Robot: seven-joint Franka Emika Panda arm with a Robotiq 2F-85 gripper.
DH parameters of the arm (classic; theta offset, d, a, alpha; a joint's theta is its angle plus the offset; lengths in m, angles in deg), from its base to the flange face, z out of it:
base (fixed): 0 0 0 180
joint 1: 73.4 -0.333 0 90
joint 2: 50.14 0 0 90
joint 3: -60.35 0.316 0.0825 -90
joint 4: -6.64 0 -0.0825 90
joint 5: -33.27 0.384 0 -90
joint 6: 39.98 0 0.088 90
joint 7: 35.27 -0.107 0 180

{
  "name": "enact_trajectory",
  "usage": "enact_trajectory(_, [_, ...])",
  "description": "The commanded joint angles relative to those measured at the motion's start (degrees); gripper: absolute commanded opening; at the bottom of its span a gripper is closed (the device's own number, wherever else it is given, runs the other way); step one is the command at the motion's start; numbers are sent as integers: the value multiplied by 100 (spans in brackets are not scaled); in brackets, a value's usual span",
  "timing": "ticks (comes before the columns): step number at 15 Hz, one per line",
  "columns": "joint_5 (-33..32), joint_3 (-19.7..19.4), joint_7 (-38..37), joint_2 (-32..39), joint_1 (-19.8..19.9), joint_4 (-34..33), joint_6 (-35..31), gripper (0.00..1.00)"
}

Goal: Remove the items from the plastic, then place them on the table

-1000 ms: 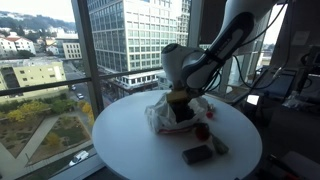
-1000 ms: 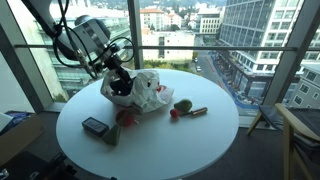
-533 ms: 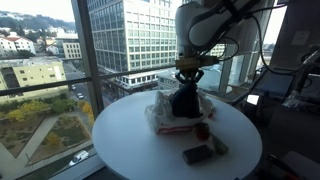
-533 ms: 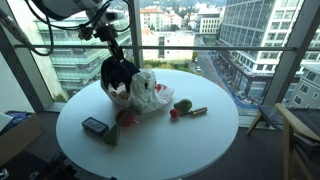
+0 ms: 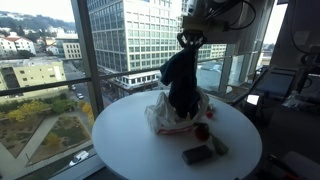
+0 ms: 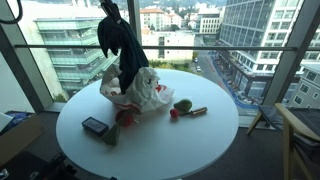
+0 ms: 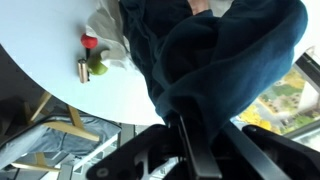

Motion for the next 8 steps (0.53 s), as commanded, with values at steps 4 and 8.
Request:
enact_trajectory(4, [-135,796,-24,47,135,-296,-1569,3])
enact_trajectory(8, [-492,1261,-11,55,174,-681,-2130,3])
